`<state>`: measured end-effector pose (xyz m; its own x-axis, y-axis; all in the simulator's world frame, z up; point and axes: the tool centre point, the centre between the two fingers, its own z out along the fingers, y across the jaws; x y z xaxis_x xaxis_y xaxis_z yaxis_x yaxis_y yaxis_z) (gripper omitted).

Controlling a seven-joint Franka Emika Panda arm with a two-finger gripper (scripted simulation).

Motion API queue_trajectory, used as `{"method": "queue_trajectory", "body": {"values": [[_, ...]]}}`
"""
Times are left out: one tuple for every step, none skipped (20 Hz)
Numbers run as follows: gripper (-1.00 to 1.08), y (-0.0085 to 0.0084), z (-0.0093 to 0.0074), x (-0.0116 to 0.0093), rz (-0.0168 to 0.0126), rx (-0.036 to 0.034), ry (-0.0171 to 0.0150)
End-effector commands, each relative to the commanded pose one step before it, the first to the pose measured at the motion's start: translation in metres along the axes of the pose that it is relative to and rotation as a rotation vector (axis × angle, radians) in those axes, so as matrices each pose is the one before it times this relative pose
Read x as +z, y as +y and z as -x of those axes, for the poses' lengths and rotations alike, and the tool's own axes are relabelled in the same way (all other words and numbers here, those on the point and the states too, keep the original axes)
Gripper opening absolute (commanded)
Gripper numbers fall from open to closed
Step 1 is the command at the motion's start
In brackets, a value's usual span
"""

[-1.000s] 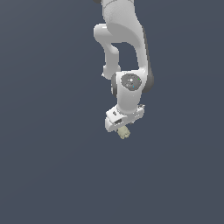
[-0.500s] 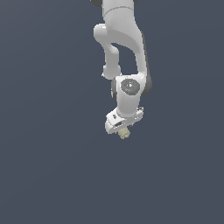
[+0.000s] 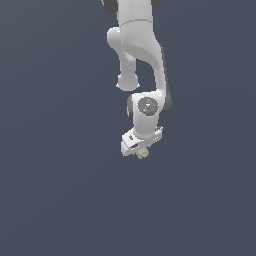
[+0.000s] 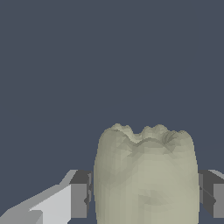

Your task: Pick up the object and move it to a goal position.

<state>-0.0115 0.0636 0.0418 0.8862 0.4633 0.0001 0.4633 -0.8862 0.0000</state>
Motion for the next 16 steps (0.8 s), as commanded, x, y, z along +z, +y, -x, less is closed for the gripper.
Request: {"method": "queue_trajectory", "body": {"values": [[-1.0,-0.00006,-0.00009,0.00083,-0.00005,-0.00026,-0.0001],[-1.0,0.0,0.0,0.0,0.0,0.0,0.0],[-1.0,0.0,0.0,0.0,0.0,0.0,0.0],[-1.0,0.0,0.0,0.0,0.0,0.0,0.0],[-1.0,0.0,0.0,0.0,0.0,0.0,0.0],[-1.0,0.0,0.0,0.0,0.0,0.0,0.0],[-1.0,0.0,0.0,0.0,0.0,0.0,0.0],[-1.0,0.0,0.0,0.0,0.0,0.0,0.0],[-1.0,0.00032,-0.00009,-0.00073,0.00057,0.00028,0.00056],[-1.0,0.00021,0.00012,-0.00026,0.0,0.0,0.0],[-1.0,0.00063,0.00037,-0.00078,0.0,0.0,0.0],[-1.0,0.00105,0.00062,-0.0013,0.0,0.0,0.0],[-1.0,0.00147,0.00087,-0.00182,0.0,0.0,0.0],[-1.0,0.0019,0.00113,-0.00236,0.0,0.0,0.0],[-1.0,0.00233,0.00138,-0.0029,0.0,0.0,0.0],[-1.0,0.00277,0.00164,-0.00345,0.0,0.0,0.0]]}}
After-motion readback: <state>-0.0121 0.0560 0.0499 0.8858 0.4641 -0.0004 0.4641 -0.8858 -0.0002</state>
